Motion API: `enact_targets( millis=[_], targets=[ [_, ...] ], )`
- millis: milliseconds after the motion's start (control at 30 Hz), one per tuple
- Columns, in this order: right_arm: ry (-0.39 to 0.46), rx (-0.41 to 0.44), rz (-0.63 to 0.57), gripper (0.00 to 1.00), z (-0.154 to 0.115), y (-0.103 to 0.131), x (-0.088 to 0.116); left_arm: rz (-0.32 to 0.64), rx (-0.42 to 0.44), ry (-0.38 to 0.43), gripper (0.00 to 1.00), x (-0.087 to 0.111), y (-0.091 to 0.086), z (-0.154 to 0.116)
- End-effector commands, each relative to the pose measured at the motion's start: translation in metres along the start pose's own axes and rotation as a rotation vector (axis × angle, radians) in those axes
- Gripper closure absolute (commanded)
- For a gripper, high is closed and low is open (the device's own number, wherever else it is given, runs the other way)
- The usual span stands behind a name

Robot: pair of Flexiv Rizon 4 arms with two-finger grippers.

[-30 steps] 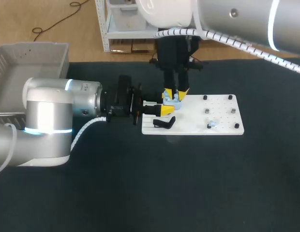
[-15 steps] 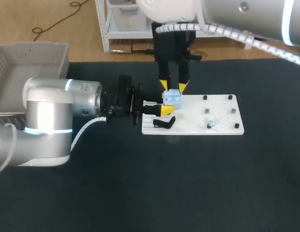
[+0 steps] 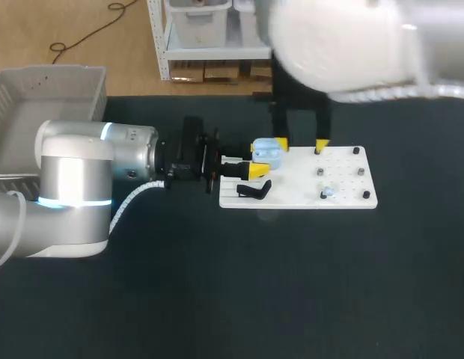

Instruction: Pick up each earbud case from the left stands, insert the matching earbuds, close the lid, and place the case in the box.

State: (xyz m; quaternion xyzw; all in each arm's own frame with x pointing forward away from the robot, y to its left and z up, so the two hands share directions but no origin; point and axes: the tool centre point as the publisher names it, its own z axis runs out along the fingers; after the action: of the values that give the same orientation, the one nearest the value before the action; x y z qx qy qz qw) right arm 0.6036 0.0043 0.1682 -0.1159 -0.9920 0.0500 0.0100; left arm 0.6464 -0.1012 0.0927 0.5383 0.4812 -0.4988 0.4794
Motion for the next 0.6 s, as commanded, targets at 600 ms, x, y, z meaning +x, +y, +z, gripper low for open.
enact_targets(
  millis=[600],
  targets=[
    [-0.152,-0.314,-0.128,0.48,0.074,-0.037,-0.004,0.001,-0.003,0.001,1.0,0.0,-0.001,0.0]
  ],
)
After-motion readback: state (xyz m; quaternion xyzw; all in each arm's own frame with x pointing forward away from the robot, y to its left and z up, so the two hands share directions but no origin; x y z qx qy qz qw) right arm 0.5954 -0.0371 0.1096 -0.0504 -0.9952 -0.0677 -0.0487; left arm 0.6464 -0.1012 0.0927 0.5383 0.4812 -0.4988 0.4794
